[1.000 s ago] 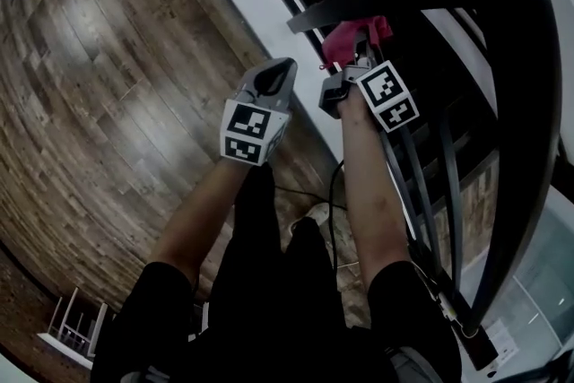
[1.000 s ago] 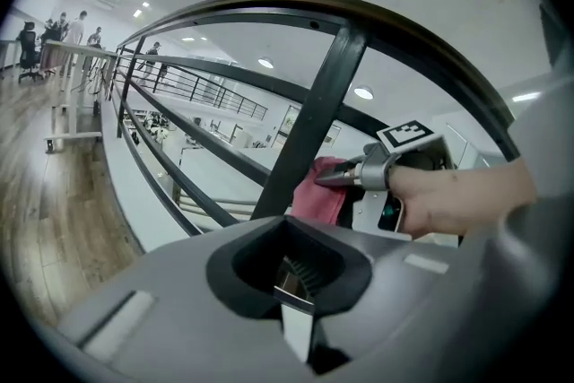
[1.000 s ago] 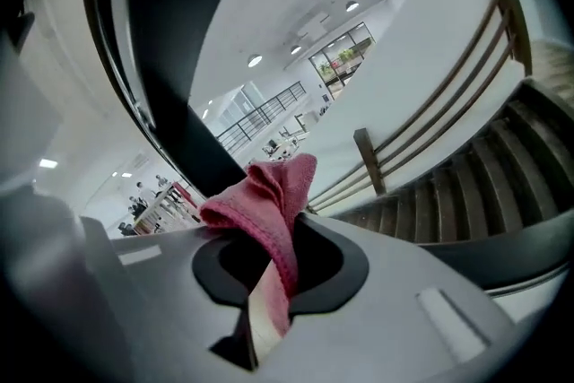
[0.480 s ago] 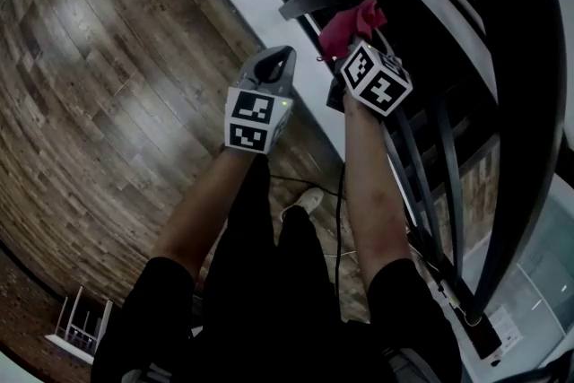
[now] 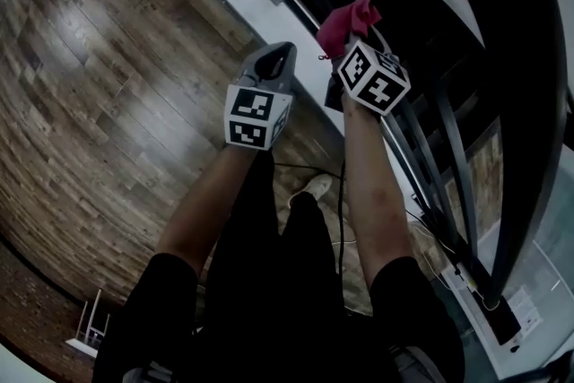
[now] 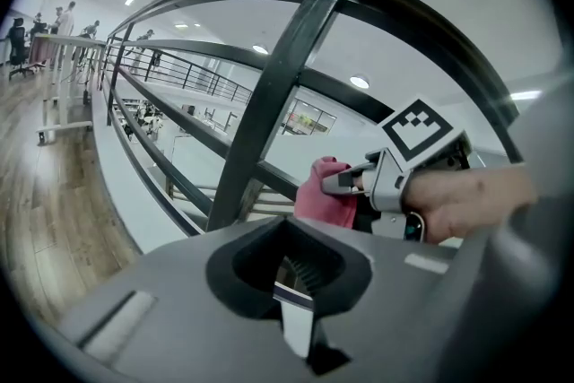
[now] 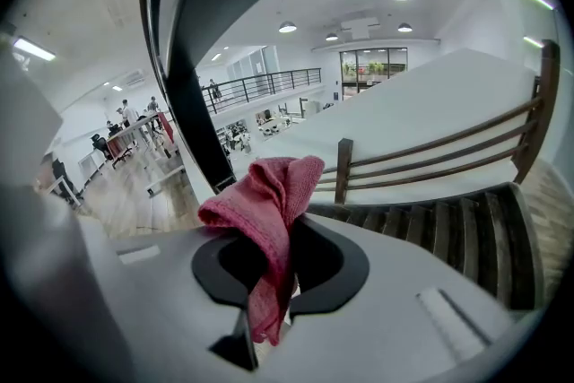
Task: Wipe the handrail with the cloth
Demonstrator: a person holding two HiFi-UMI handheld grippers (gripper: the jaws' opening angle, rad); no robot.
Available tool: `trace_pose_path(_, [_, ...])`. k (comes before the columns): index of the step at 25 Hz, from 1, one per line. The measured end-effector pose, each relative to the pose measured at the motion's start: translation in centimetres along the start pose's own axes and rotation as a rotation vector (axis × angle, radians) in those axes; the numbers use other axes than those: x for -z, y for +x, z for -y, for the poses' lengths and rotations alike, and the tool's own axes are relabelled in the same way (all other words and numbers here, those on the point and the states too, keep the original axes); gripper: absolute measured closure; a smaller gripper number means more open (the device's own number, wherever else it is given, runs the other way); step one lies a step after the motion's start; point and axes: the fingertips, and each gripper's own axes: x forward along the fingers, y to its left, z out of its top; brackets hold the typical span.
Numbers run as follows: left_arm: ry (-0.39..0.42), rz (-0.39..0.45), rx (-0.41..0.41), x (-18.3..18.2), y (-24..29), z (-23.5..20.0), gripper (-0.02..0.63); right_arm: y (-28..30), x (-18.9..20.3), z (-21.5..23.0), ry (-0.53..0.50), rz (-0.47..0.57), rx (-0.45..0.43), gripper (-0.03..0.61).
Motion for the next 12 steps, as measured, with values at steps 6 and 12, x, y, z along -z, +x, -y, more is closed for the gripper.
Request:
trace_pose_path(6, [0.021,-0.007,0.025,1.3,-0.3,2.2,0.615,-1.6,1.7,2.1,0.001,0.000,0.018,0.528])
trace_pose_path(12, [0.044,0.009,0.027,0.8,-0.7,3.4,0.615,-3.1,2.4,3.7,0.025,0.002,0.027,0.528])
